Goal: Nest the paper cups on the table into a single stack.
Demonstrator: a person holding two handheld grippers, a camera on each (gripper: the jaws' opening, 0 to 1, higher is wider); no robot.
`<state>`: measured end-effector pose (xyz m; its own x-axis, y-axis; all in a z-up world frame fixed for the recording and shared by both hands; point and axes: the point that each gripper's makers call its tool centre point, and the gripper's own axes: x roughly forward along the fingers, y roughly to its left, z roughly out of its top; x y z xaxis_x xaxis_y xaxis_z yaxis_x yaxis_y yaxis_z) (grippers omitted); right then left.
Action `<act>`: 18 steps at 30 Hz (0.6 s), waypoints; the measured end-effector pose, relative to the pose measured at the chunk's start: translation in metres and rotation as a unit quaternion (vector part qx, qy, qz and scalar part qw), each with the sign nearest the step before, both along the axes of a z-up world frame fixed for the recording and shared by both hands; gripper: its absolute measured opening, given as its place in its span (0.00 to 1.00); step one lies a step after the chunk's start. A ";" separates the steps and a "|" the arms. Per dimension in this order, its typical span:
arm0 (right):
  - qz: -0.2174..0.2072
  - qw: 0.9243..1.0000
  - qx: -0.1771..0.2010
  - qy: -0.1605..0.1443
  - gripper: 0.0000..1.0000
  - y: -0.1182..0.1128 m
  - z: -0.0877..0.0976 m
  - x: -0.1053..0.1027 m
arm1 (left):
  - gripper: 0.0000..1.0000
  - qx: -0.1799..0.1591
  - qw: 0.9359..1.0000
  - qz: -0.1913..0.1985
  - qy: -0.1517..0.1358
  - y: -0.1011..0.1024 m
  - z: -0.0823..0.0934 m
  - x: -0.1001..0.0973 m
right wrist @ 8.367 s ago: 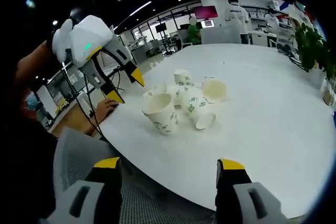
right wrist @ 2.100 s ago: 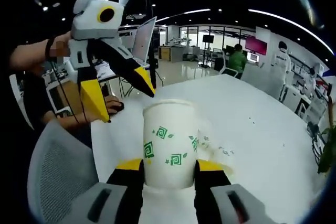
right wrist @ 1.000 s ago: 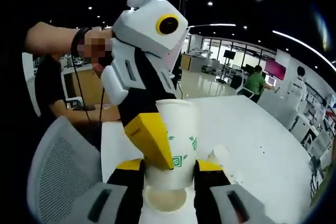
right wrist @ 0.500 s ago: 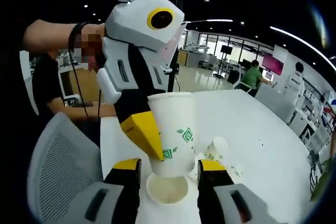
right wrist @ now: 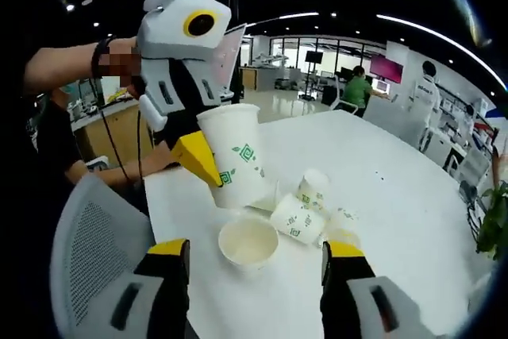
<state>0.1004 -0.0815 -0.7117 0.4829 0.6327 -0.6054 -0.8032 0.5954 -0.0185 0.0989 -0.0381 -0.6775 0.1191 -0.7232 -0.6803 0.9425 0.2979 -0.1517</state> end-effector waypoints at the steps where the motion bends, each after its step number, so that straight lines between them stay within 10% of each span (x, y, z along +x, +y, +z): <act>1: -0.005 1.000 0.001 0.002 0.69 -0.003 0.000 -0.001 | 0.00 0.005 1.000 -0.004 -0.001 0.001 -0.002 0.000; 18: -0.071 0.997 -0.001 0.035 0.81 -0.053 -0.012 -0.021 | 0.00 0.034 0.999 -0.028 -0.017 0.003 -0.010 0.002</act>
<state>0.0795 -0.1340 -0.7233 0.5243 0.5599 -0.6416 -0.7108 0.7027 0.0324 0.1010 -0.0346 -0.6880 0.1035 -0.6819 -0.7241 0.9620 0.2537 -0.1014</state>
